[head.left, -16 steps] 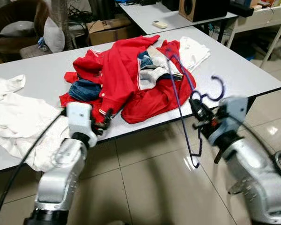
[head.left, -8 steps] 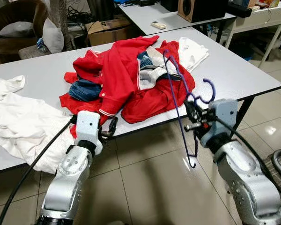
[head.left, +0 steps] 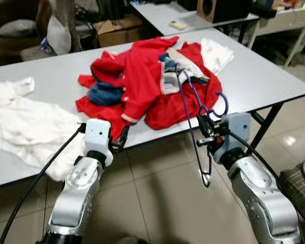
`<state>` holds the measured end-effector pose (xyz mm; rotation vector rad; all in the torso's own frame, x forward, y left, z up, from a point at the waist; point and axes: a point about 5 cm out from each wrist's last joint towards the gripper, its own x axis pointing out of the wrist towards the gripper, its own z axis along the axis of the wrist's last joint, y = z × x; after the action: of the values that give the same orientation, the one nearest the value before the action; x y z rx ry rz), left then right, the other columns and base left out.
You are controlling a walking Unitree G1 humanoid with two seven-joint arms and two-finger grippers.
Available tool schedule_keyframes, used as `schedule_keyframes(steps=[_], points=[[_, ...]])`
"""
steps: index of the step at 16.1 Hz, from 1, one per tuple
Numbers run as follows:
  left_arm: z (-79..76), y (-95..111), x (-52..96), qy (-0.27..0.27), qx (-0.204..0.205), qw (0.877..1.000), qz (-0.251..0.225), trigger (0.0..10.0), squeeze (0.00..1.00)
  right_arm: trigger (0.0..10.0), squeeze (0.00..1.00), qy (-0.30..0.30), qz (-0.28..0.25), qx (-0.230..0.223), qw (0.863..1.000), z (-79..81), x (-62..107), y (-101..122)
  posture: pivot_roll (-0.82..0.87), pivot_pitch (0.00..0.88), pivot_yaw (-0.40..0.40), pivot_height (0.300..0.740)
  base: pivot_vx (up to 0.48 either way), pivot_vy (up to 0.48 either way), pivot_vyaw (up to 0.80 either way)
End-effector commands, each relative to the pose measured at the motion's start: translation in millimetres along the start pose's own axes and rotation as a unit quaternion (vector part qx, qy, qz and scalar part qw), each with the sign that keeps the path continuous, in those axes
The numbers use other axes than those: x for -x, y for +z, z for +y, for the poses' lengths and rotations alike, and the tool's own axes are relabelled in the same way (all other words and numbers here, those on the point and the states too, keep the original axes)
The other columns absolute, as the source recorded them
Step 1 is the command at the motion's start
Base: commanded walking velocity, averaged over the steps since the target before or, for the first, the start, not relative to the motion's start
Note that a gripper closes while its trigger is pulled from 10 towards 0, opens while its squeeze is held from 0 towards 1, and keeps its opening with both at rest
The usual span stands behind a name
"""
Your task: Hang hanger
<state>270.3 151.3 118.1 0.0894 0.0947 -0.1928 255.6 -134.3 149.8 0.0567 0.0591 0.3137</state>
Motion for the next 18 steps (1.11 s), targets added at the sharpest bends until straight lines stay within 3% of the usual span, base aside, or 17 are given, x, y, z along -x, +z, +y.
schedule_keyframes(steps=[1,2,4,6,8,10,11,15,18], points=[[5.7,-1.6,-1.8,0.012,-0.003,1.0,0.002,10.0,0.0,10.0,0.0,0.007,-0.015,0.006,1.0,3.3,-5.5,5.2,-0.09,0.0,0.091,0.74,0.0,0.311,0.0],[6.5,-4.0,-2.0,0.019,-0.016,1.0,0.009,10.0,0.0,10.0,0.0,-0.002,-0.009,0.014,1.0,1.4,-5.8,2.3,-0.09,0.0,0.092,0.74,0.0,0.307,0.0],[3.4,-0.9,1.7,0.01,0.008,1.0,0.004,10.0,0.0,10.0,0.0,0.004,-0.012,-0.004,1.0,3.8,-3.3,4.4,-0.09,0.0,0.091,0.74,0.0,0.307,0.0],[6.3,-4.2,3.1,0.015,-0.007,1.0,0.01,10.0,0.0,10.0,0.0,0.007,-0.006,0.005,1.0,5.5,-2.9,1.7,-0.09,0.0,0.089,0.74,0.0,0.313,0.0],[7.7,-6.0,-2.6,0.025,-0.011,1.0,0.01,10.0,0.0,10.0,0.0,0.0,-0.003,0.014,1.0,3.0,-7.9,-0.9,-0.08,0.0,0.091,0.74,0.0,0.315,0.0],[3.3,-1.0,0.2,0.017,0.018,1.0,0.003,10.0,0.0,10.0,0.0,0.008,-0.01,-0.007,1.0,4.9,-6.5,3.9,-0.09,0.0,0.094,0.74,0.0,0.317,0.0],[4.6,-7.0,1.1,0.017,-0.007,1.0,0.013,10.0,0.0,10.0,0.0,0.007,-0.003,0.007,1.0,4.0,-5.6,0.8,-0.09,0.0,0.095,0.74,0.0,0.319,0.0],[7.1,-5.4,-5.3,0.024,-0.008,1.0,0.007,10.0,0.0,10.0,0.0,0.001,-0.001,0.014,1.0,0.1,-11.4,0.2,-0.09,0.0,0.09,0.74,0.0,0.322,0.0],[6.6,-5.5,-2.2,0.022,-0.001,1.0,0.01,10.0,0.0,10.0,0.0,0.02,-0.002,0.011,1.0,5.8,-8.7,1.7,-0.09,0.0,0.093,0.74,0.0,0.324,0.0]])
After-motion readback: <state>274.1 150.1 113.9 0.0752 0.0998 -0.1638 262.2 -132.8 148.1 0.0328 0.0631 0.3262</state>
